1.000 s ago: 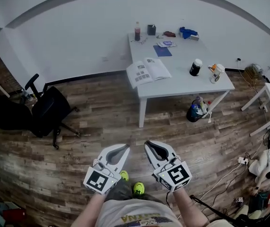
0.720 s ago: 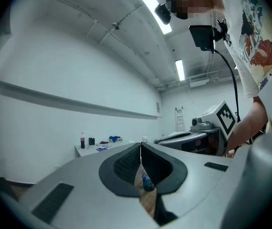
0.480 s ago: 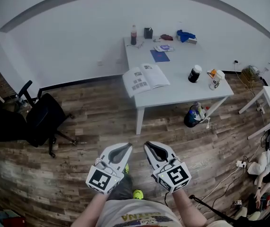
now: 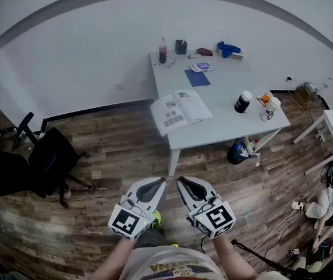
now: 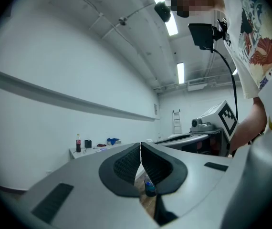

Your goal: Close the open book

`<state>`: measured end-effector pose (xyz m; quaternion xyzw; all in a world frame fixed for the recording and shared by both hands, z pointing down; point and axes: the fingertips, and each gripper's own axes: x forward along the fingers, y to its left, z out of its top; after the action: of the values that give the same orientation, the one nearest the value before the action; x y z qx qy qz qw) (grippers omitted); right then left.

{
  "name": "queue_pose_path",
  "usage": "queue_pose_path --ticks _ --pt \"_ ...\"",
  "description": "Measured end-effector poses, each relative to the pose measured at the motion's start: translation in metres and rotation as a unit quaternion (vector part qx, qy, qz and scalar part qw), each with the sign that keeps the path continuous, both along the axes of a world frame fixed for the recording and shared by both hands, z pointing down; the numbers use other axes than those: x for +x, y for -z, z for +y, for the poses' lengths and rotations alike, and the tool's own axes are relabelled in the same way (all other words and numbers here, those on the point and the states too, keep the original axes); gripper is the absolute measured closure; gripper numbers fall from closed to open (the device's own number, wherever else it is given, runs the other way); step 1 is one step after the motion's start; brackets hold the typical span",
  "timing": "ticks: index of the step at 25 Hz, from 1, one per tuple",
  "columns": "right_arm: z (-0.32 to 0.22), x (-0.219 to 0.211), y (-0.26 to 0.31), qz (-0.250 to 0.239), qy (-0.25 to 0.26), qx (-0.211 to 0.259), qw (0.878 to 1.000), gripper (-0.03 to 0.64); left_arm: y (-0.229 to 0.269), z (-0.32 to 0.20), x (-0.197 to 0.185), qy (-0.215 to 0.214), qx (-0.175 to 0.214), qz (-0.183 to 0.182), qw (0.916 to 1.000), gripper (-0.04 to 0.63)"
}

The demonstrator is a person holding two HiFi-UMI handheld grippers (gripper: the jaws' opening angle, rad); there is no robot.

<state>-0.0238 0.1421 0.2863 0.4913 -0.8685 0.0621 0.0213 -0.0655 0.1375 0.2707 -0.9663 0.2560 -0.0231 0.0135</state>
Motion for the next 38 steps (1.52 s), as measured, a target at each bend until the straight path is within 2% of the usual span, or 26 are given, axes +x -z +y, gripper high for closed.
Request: queue_pose_path --ticks 11,22,31,34,38 --pt "-0.089 -0.011 -0.009 0.015 -0.018 -0.012 1.0 0.586 -0.011 -0.091 -0.012 -0.017 -0.018 0.017 0.9995 0.583" --pt "-0.149 -0.001 -0.015 0.027 -0.033 -0.017 0.999 0.586 -0.014 -0.149 0.005 -0.024 -0.026 0.025 0.9991 0.583" --pt "-0.203 0.032 -0.028 0.018 0.008 -0.027 0.999 0.586 -0.028 -0.199 0.041 0.01 -0.034 0.015 0.9993 0.583" --pt "-0.224 0.046 -0.03 0.022 0.03 -0.027 0.999 0.586 -0.037 -0.216 0.056 0.011 -0.037 0.002 0.9993 0.583" --pt "-0.246 0.065 -0.038 0.029 0.068 -0.033 0.997 0.586 -0.038 -0.242 0.079 0.029 -0.035 0.01 0.9989 0.581"
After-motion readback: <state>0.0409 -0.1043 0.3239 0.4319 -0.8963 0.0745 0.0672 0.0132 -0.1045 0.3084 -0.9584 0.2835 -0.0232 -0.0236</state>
